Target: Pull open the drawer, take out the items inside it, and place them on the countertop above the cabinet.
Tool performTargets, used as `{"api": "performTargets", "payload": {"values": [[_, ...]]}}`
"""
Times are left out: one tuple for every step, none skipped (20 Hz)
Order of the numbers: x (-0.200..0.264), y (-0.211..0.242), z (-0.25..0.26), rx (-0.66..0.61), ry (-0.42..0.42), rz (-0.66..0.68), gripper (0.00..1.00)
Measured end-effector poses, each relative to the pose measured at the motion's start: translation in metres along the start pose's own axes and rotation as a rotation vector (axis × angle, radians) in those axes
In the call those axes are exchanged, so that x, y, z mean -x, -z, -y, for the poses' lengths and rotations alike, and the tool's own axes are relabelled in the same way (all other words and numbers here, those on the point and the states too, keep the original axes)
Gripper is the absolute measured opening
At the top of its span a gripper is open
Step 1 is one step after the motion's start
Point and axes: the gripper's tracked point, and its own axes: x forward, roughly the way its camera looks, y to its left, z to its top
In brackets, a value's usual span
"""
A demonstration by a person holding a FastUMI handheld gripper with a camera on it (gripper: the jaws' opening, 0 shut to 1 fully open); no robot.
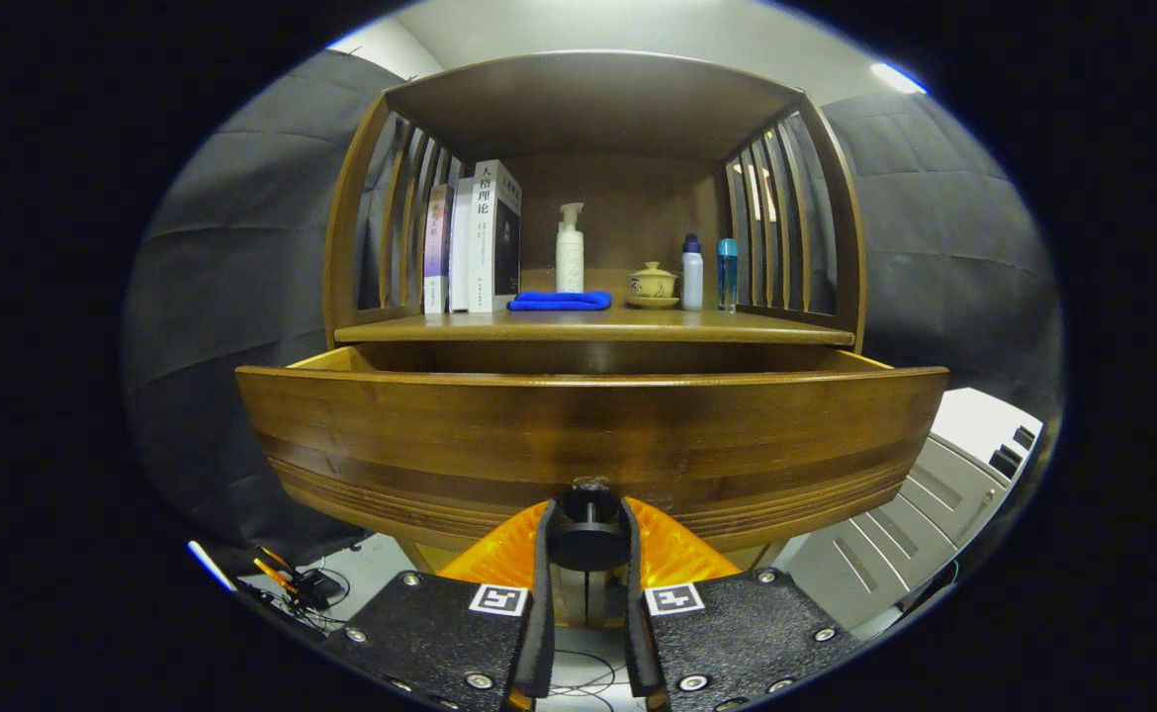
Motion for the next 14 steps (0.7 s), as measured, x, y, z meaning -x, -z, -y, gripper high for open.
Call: {"api": "performTargets", "payload": {"values": [[0.006,0.005,-0.002,0.003,-0.005,-0.017,0.29],[0.012,0.004,-0.003,0.000,-0.001,-0.020,0.29],[0.017,0.006,-0.004,0.000,-0.002,-0.030,0.29],[0.020,0.007,-0.005,0.001,-0.007,-0.038,0.29],[0.022,0.008,-0.006,0.003,-0.017,-0.044,0.29],[0.025,0.010,-0.006,0.004,-0.023,-0.048,0.29],[0.028,0.010,-0.005,-0.002,-0.026,-0.050,0.29],[0.032,0.013,-0.006,-0.012,-0.029,-0.053,0.29],[0.037,0.013,-0.007,-0.018,-0.031,-0.055,0.29],[0.042,0.016,-0.006,-0.014,-0.032,-0.057,0.29],[0.046,0.016,-0.006,-0.006,-0.035,-0.058,0.29],[0.050,0.018,-0.006,-0.003,-0.035,-0.062,0.29],[0.055,0.020,-0.007,-0.006,-0.034,-0.066,0.29],[0.062,0.023,-0.008,-0.019,-0.031,-0.076,0.29]]}}
